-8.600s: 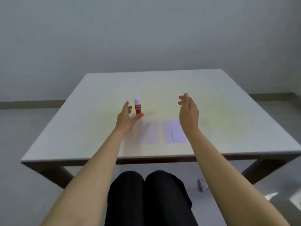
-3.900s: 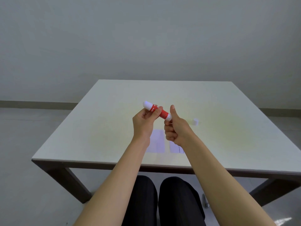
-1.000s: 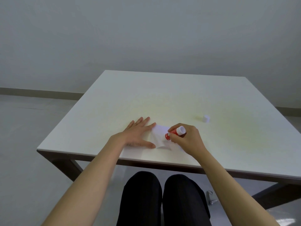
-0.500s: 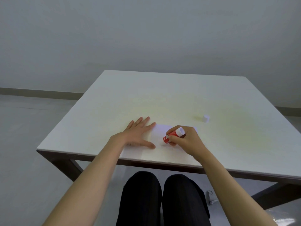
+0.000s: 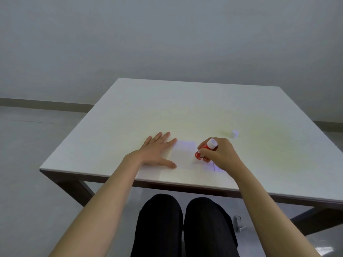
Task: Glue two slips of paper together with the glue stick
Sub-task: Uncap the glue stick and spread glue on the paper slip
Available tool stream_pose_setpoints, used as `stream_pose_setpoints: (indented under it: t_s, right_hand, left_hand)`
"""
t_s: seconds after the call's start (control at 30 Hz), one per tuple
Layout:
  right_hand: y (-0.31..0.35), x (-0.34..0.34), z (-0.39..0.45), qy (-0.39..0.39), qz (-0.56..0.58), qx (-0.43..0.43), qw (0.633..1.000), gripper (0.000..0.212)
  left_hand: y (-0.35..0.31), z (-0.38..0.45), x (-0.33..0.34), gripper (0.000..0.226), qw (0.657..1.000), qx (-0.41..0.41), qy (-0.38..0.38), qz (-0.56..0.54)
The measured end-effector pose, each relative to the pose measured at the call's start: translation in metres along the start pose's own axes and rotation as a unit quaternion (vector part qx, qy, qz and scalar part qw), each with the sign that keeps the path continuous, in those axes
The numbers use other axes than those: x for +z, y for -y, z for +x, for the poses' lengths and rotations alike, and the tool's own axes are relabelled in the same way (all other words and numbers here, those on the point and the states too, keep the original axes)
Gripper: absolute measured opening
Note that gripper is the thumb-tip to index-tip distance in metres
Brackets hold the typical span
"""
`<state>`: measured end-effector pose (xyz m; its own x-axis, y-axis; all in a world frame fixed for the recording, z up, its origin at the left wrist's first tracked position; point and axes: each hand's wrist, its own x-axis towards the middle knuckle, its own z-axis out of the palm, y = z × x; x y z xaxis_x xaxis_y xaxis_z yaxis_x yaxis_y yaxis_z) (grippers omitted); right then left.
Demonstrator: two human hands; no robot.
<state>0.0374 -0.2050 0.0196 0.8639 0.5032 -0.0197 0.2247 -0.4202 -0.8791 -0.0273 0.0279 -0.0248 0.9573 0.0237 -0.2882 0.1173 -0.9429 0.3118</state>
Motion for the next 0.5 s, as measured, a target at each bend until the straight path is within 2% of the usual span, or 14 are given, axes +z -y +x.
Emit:
stream_pose_setpoints:
  t_s: [0.13,0.27,0.33,0.5]
  right_hand:
    - [0.002,-0.003,0.006,-0.033,0.025,-0.009,0.999,0.005]
    - [0.010,0.025,0.006,0.045,0.070,-0.025,0.996,0.005]
    - [0.009,0.033,0.009,0.057,0.067,-0.017,0.996,0.006]
    - [0.005,0.026,0.021,-0.024,0.031,-0.007,0.999,0.010]
  left_hand:
    - [-0.001,-0.001,-0.001,0.102,1.000,0.002,-0.001,-0.004]
    - [-0.002,-0.002,-0.002,0.103,1.000,0.001,0.002,-0.008]
    - [-0.003,-0.002,-0.002,0.102,1.000,0.000,0.001,-0.009]
    - [-0.003,-0.002,-0.002,0.102,1.000,0.000,0.003,0.003]
